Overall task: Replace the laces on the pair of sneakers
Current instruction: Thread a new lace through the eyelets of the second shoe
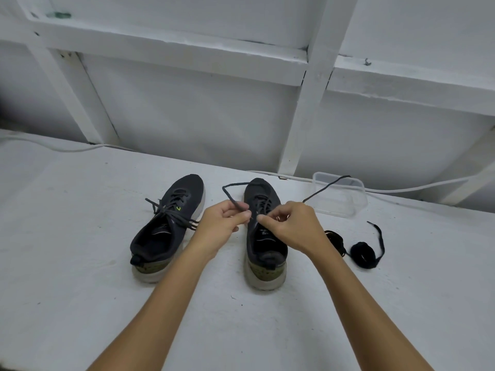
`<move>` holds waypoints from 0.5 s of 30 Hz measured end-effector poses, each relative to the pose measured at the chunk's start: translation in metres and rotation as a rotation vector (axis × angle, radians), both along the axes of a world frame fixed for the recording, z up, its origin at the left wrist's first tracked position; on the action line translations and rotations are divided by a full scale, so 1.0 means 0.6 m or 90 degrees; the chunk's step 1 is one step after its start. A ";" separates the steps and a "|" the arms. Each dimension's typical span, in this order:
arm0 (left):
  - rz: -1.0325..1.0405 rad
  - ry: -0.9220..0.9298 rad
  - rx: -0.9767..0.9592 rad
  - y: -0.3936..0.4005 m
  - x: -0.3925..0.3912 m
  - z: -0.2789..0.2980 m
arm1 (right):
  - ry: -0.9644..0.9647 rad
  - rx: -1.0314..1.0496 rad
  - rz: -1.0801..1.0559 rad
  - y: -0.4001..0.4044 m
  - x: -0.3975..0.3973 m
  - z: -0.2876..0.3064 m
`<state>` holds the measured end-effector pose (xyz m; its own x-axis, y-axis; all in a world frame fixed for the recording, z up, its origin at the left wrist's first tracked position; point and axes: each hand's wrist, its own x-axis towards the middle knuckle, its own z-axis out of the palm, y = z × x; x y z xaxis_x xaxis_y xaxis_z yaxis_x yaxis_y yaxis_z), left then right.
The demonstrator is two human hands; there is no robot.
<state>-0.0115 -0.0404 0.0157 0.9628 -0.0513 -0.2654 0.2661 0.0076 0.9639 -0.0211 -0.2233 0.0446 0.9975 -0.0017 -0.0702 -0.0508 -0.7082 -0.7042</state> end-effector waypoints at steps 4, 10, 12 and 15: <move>-0.010 -0.032 0.021 -0.006 -0.005 -0.006 | 0.097 0.079 0.004 -0.003 0.005 0.005; 0.005 -0.066 0.013 -0.014 -0.008 -0.004 | 0.148 0.227 -0.018 -0.002 -0.002 -0.001; 0.001 -0.079 0.021 -0.016 -0.007 -0.004 | 0.159 0.252 -0.024 -0.004 -0.003 -0.002; -0.001 -0.092 0.028 -0.018 -0.008 -0.008 | 0.174 0.268 -0.022 -0.004 -0.004 -0.002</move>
<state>-0.0161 -0.0511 0.0109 0.9910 -0.0436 -0.1262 0.1247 -0.0353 0.9916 -0.0234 -0.2258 0.0433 0.9425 0.0498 -0.3304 -0.2915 -0.3606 -0.8860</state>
